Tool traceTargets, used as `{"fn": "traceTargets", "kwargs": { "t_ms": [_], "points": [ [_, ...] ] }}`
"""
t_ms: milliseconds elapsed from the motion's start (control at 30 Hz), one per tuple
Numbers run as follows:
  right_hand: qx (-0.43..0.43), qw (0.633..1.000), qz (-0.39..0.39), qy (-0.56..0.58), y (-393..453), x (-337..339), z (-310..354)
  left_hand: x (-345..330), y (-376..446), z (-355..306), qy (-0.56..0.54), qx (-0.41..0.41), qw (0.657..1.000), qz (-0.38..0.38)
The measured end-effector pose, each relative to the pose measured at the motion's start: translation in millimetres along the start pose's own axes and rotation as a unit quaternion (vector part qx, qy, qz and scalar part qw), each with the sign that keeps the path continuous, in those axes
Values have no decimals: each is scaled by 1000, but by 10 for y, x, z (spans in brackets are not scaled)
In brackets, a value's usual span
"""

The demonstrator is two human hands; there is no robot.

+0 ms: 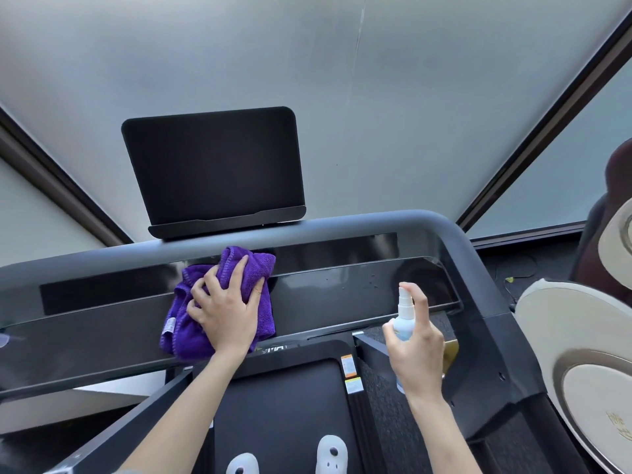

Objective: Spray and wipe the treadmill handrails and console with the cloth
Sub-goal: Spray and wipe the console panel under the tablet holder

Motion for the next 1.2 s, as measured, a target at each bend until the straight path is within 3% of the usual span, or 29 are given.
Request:
{"fn": "traceTargets", "kwargs": {
  "t_ms": [100, 267, 467, 600, 800, 1067, 1200],
  "points": [
    [-10, 999, 20, -24, 11, 13, -38, -10, 2, 3, 3, 2, 1000, 2],
    [-45, 995, -48, -71, 82, 153, -198, -15, -2, 7, -1, 0, 1000, -8],
    [-126, 988, -86, -11, 188, 278, -429, -19, -2, 7, -4, -1, 1000, -15],
    [-97, 992, -84, 13, 167, 262, -357, -1, 5, -4, -5, 5, 1000, -2],
    [-43, 999, -13, 10, 149, 206, -192, -28, -42, -90, -19, 18, 999, 20],
    [-36, 998, -1, 57, 136, 145, -139, -401, -150, -1279, -1, -51, 998, 38],
    [-33, 996, -18, 75, 166, 172, -112, -587, -325, -1901, 15, -153, 982, 113]
  ]
}}
Point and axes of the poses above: each hand's wrist, its own y-axis towards the middle knuckle, its own x-axis out of the back of the hand, z = x × y, the point moved 4 cm from there along y, towards the middle knuckle, and after that the axes turned 4 degrees about z, right-handed, at the moved point
